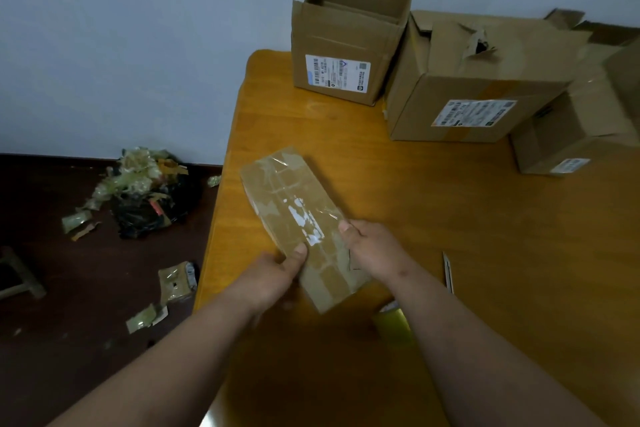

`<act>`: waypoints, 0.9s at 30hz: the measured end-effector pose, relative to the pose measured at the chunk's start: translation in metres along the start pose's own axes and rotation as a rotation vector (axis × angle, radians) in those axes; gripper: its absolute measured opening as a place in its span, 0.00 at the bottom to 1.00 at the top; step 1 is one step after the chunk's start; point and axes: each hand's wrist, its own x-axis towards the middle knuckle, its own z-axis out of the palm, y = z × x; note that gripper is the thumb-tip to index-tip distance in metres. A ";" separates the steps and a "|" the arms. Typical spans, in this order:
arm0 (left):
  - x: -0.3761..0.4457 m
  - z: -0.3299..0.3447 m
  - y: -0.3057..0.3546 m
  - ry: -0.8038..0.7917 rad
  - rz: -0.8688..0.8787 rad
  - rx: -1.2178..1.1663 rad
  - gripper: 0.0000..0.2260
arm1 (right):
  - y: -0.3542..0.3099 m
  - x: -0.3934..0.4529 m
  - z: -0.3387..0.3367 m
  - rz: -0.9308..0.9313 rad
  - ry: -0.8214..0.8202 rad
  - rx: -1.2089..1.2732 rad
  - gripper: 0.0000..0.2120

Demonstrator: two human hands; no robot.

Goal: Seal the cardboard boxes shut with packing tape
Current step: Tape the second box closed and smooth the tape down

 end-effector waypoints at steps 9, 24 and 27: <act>0.011 -0.020 0.062 0.029 0.781 1.481 0.38 | -0.008 0.013 -0.005 -0.012 -0.155 0.016 0.12; 0.023 0.006 0.048 0.367 0.556 1.124 0.34 | 0.004 0.015 -0.020 -0.012 0.169 -0.012 0.21; 0.024 0.010 0.041 0.397 0.505 1.032 0.34 | 0.013 0.007 -0.042 0.050 0.264 0.153 0.19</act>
